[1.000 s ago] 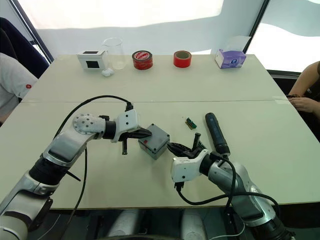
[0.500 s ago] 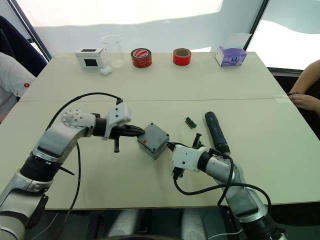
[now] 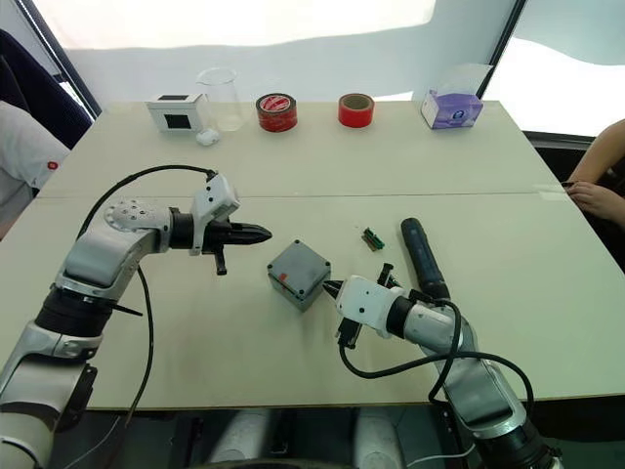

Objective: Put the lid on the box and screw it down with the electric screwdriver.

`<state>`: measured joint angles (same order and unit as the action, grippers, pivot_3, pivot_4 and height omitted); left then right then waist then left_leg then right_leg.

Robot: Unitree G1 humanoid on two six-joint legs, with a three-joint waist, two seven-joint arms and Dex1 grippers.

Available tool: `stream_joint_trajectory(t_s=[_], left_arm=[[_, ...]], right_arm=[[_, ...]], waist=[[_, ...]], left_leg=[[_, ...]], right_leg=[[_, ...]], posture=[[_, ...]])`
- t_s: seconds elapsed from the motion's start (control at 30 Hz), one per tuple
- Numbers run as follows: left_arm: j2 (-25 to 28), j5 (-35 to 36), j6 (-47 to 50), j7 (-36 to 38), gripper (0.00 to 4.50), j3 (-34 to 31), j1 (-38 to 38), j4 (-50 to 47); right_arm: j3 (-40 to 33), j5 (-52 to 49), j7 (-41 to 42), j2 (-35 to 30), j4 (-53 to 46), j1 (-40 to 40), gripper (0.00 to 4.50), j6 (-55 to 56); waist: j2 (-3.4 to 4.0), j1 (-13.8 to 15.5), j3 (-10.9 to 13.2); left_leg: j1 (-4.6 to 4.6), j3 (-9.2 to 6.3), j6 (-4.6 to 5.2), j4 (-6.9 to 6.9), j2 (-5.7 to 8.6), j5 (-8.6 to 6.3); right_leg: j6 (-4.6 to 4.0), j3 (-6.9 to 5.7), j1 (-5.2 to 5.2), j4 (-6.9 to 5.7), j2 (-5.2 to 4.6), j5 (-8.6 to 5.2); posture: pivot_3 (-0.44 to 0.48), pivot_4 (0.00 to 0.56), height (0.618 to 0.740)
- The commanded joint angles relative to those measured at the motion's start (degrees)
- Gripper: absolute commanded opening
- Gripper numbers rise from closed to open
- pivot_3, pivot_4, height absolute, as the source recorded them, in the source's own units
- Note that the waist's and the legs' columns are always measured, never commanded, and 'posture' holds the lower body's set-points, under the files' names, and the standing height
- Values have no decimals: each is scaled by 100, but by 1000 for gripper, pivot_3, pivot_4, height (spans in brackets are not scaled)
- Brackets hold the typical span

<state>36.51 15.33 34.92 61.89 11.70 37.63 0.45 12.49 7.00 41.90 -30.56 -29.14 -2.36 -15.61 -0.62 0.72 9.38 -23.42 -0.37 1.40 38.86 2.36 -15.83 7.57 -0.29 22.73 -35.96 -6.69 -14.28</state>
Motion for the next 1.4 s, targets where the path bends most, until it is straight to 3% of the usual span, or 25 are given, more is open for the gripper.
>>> stream_joint_trajectory(t_s=[0.03,1.4], left_arm=[[-39,-104,-143,23,0,154,-91,-94],[-27,-294,-141,141,0,368,-220,-416]], right_arm=[[-132,-119,-68,-22,-240,-101,47,-31],[250,-325,-81,54,-197,-361,47,-247]], waist=[[0,-8,0],[0,-9,8]], left_leg=[[0,0,0,0,0,0],[-1,0,0,-2,-1,0]], right_leg=[[0,0,0,0,0,0],[-3,0,4,1,0,-2]], posture=[[0,150,740],[0,150,740]])
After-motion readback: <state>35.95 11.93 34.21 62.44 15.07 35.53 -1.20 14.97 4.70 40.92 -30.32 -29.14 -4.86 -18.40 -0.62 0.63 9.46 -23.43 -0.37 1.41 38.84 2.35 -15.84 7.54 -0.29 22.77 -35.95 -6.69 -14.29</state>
